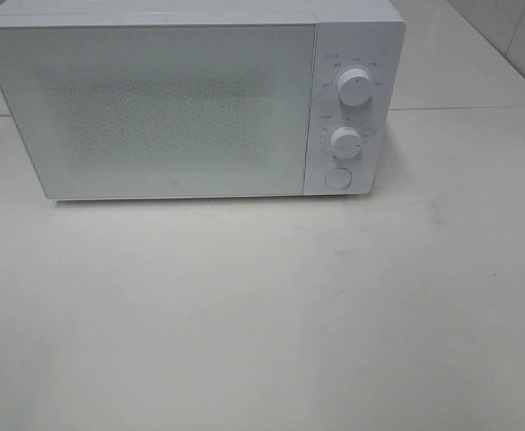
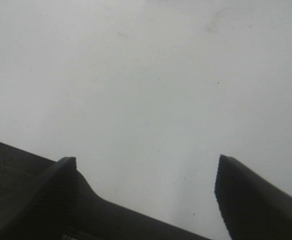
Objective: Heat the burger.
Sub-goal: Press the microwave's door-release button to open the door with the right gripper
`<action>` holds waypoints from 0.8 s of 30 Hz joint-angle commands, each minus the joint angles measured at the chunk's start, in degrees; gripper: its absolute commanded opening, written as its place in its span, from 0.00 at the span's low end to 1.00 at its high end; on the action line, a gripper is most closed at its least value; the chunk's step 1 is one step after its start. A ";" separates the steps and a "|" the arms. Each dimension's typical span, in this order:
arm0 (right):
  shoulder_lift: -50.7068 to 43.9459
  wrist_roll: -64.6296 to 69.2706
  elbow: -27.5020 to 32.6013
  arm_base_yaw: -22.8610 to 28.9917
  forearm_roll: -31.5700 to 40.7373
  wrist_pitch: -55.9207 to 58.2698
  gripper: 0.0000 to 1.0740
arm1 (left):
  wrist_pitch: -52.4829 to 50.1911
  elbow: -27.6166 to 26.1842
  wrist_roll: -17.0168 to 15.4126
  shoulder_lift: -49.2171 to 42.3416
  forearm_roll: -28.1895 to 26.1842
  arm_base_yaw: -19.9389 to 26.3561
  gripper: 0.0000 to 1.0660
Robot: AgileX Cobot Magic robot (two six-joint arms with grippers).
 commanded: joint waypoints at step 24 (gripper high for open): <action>-29.39 4.53 7.05 -6.47 -4.13 -1.38 0.70 | -0.86 0.11 -0.11 -0.23 0.00 0.00 0.94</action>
